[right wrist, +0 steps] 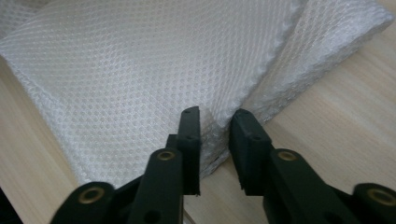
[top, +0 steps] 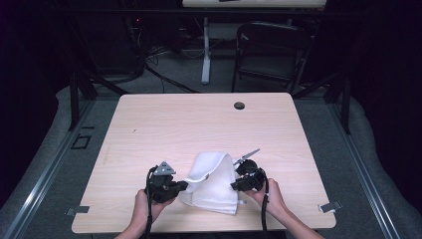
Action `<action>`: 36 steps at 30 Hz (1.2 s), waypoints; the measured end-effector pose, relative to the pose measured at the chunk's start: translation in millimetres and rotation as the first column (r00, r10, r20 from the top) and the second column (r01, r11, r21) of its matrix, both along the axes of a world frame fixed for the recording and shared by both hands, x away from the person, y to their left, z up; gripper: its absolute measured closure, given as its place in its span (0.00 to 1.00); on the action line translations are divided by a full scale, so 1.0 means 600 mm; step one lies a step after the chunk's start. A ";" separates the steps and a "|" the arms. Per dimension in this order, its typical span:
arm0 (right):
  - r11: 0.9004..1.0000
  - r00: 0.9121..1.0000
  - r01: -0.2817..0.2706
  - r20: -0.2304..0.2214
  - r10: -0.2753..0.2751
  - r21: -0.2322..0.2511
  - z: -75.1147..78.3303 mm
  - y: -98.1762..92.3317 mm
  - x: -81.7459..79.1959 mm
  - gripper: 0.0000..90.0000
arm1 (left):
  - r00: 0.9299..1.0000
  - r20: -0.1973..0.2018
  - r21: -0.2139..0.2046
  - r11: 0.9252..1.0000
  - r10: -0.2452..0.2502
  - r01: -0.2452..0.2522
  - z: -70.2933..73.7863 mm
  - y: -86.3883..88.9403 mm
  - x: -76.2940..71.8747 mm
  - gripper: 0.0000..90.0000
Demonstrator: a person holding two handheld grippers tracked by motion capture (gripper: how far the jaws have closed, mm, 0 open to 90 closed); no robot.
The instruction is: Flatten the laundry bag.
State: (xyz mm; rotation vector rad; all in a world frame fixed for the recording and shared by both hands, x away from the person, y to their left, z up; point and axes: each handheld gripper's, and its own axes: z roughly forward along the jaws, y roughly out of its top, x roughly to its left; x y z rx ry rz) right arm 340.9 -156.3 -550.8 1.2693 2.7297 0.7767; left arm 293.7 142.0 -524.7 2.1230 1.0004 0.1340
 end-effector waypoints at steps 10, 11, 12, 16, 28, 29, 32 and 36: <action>1.000 0.999 -0.031 0.040 0.031 -0.005 0.023 -0.008 -0.013 0.98 | 0.999 0.001 -0.015 0.999 0.032 -0.032 0.007 0.019 0.001 0.99; 1.000 0.998 -0.028 0.048 0.028 -0.002 0.029 -0.011 -0.015 0.98 | 0.999 -0.002 -0.018 0.999 0.033 -0.033 0.007 0.022 0.002 0.99; 1.000 0.998 -0.017 0.054 0.017 0.004 0.033 -0.015 -0.016 0.98 | 0.999 -0.007 -0.028 0.999 0.043 -0.043 0.006 0.023 0.003 0.99; 0.999 0.998 0.015 0.063 -0.017 0.032 0.054 -0.036 -0.014 0.98 | 0.996 -0.046 -0.053 0.996 0.070 -0.072 0.001 0.029 0.006 0.99; 0.994 0.997 -0.035 0.070 0.028 0.100 0.076 -0.021 -0.016 0.98 | 0.996 -0.028 -0.007 0.996 0.089 -0.089 0.015 0.037 0.011 0.83; 0.994 0.997 -0.041 0.071 0.033 0.105 0.077 -0.020 -0.015 0.98 | 0.995 -0.036 0.001 0.996 0.092 -0.092 0.017 0.036 0.010 0.75; 0.992 0.996 -0.053 0.071 0.045 0.115 0.082 -0.015 -0.016 0.98 | 0.997 -0.018 0.039 0.996 0.075 -0.075 0.020 0.028 0.008 0.56; 0.988 0.996 -0.066 0.074 0.056 0.137 0.087 -0.009 -0.015 0.98 | 0.999 0.003 0.061 0.997 0.044 -0.044 0.030 0.017 0.002 0.37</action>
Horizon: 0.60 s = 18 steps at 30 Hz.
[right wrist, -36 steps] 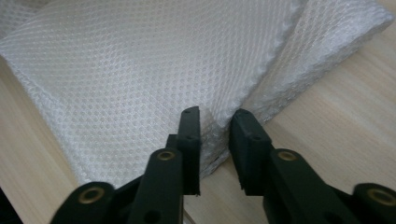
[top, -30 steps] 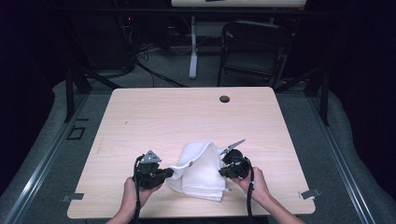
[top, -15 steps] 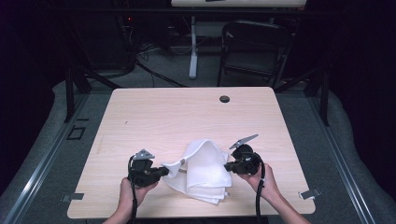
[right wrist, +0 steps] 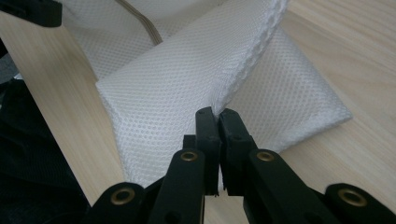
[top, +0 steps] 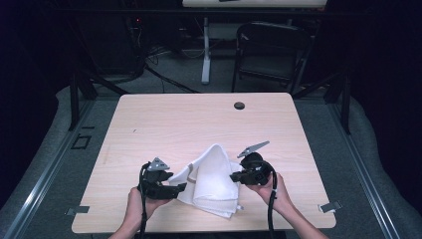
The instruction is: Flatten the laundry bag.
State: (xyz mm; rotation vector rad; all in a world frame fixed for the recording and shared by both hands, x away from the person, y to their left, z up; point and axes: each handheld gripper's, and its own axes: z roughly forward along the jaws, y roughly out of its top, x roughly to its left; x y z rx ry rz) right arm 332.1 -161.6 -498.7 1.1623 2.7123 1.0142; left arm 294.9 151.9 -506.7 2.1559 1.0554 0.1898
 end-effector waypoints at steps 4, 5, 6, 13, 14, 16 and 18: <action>1.000 1.000 -0.003 -0.002 0.003 0.010 0.003 0.004 0.002 0.98 | 0.997 0.078 0.044 0.999 -0.015 0.012 0.015 -0.011 -0.010 0.32; 1.000 1.000 -0.011 -0.008 0.011 0.013 0.004 0.004 0.003 0.98 | 0.996 0.092 0.052 0.999 -0.016 0.011 0.019 -0.013 -0.012 0.32; 1.000 1.000 -0.015 -0.010 0.015 0.016 0.005 0.005 0.004 0.98 | 0.994 0.113 0.062 0.998 -0.011 0.004 0.023 -0.014 -0.013 0.30; 0.999 1.000 -0.021 -0.013 0.022 0.032 0.012 0.012 0.013 0.98 | 0.992 0.123 0.081 0.996 0.017 -0.027 0.032 0.002 0.020 0.69; 0.999 1.000 -0.015 -0.010 0.016 0.037 0.012 0.013 0.014 0.98 | 0.993 0.117 0.085 0.996 0.026 -0.036 0.027 0.006 0.027 0.75; 0.999 1.000 -0.018 -0.013 0.018 0.037 0.011 0.017 0.019 0.98 | 0.995 0.093 0.084 0.995 0.039 -0.047 0.019 0.010 0.033 0.88; 0.999 1.000 -0.020 -0.015 0.021 0.042 0.011 0.021 0.023 0.98 | 0.996 0.077 0.093 0.994 0.048 -0.055 0.012 0.014 0.036 0.93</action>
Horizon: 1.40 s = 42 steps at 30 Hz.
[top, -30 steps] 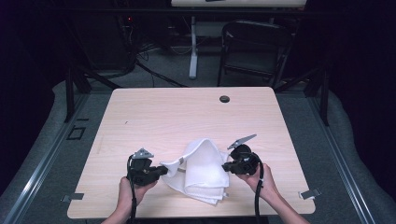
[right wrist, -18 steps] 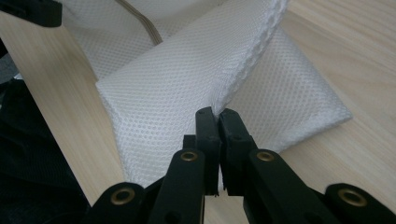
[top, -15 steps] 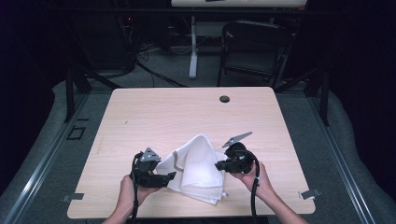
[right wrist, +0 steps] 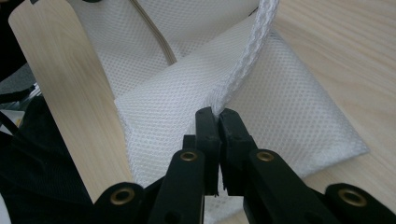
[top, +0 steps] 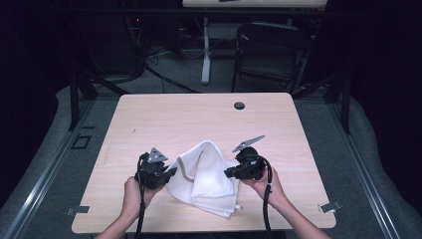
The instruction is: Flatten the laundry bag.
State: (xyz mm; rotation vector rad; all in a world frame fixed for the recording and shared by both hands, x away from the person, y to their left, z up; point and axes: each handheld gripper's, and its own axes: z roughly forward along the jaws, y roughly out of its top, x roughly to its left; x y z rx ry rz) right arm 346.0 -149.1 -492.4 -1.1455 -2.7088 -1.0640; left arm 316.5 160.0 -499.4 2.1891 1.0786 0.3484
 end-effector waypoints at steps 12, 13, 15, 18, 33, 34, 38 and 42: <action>1.000 1.000 -0.031 -0.006 0.031 0.007 0.001 0.029 0.006 0.98 | 0.995 0.080 0.059 0.996 0.060 -0.065 0.010 0.008 -0.020 0.32; 1.000 1.000 -0.023 -0.004 0.024 0.013 0.002 0.033 0.006 0.98 | 0.995 0.089 0.058 0.997 0.049 -0.055 0.015 0.006 -0.024 0.28; 0.999 1.000 -0.020 -0.008 0.021 0.024 0.003 0.036 0.007 0.98 | 0.991 0.130 0.060 0.997 0.031 -0.039 0.024 -0.003 -0.039 0.27; 0.999 1.000 -0.020 -0.015 0.020 0.026 0.003 0.040 0.009 0.98 | 0.988 0.154 0.059 0.998 -0.024 0.015 0.031 -0.022 -0.059 0.26; 0.999 1.000 -0.012 -0.028 0.013 0.039 0.002 0.042 0.011 0.98 | 0.958 0.021 0.165 0.946 -0.287 0.280 -0.038 -0.138 -0.072 0.29; 0.999 1.000 -0.001 -0.030 0.003 0.047 0.002 0.043 0.011 0.98 | 0.953 0.013 0.177 0.939 -0.302 0.295 -0.041 -0.144 -0.070 0.29; 0.999 0.999 -0.001 -0.034 0.003 0.050 0.003 0.044 0.013 0.98 | 0.950 0.023 0.199 0.932 -0.313 0.302 -0.052 -0.165 -0.069 0.34; 0.998 0.999 0.001 -0.039 0.002 0.057 0.002 0.045 0.012 0.97 | 0.946 0.039 0.205 0.929 -0.323 0.308 -0.055 -0.170 -0.067 0.49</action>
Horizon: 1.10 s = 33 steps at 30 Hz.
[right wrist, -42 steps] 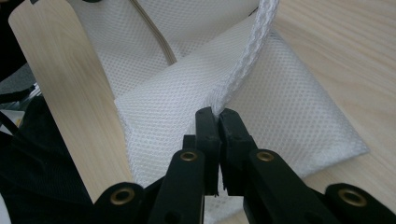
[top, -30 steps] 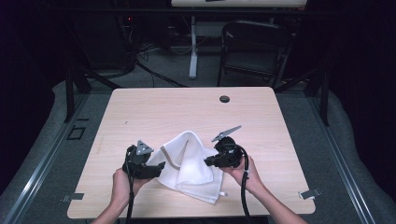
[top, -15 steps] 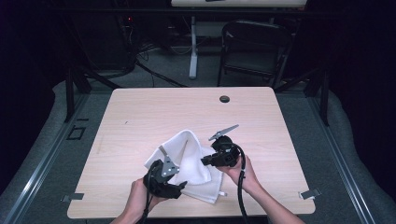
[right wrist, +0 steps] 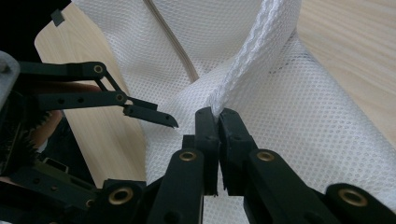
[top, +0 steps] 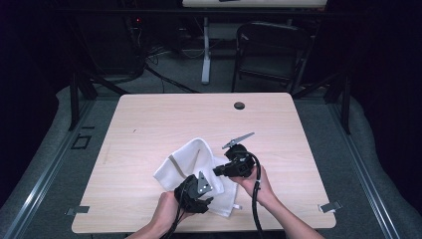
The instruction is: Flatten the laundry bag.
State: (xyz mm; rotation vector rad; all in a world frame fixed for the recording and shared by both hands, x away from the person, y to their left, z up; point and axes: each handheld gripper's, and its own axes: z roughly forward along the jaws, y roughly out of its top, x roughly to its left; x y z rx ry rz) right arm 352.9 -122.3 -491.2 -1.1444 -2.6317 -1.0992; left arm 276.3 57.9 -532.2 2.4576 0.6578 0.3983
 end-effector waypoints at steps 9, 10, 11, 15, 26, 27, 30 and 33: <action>1.000 1.000 -0.005 -0.001 0.005 0.005 -0.002 -0.002 -0.004 0.92 | 1.000 -0.010 -0.063 0.998 -0.009 0.008 -0.002 0.009 0.003 0.98; 1.000 1.000 -0.010 0.003 0.010 -0.002 -0.002 -0.004 -0.005 0.89 | 1.000 -0.014 -0.081 0.997 0.006 -0.007 -0.002 0.012 0.003 0.99; 1.000 1.000 -0.008 0.002 0.008 0.003 -0.001 -0.009 -0.007 0.88 | 1.000 -0.020 -0.094 0.995 0.012 -0.014 -0.001 0.015 0.005 0.99; 1.000 1.000 0.010 0.013 -0.010 0.009 0.003 -0.027 -0.014 0.85 | 0.999 -0.026 -0.124 0.991 0.042 -0.045 0.005 0.023 0.012 0.99; 0.998 1.000 0.020 0.011 -0.019 -0.067 -0.024 -0.060 -0.034 0.91 | 0.993 -0.023 -0.198 0.974 0.112 -0.115 0.023 0.049 0.026 0.99; 0.998 1.000 0.017 0.011 -0.016 -0.065 -0.031 -0.055 -0.037 0.92 | 0.993 -0.023 -0.202 0.972 0.115 -0.118 0.024 0.050 0.027 0.99; 0.993 1.000 -0.021 -0.009 0.020 -0.117 -0.052 -0.039 -0.045 0.96 | 0.990 -0.026 -0.227 0.963 0.139 -0.142 0.029 0.061 0.031 0.99; 0.985 0.999 -0.048 -0.024 0.045 -0.164 -0.074 -0.021 -0.051 1.00 | 0.987 -0.029 -0.245 0.956 0.156 -0.159 0.034 0.071 0.034 0.99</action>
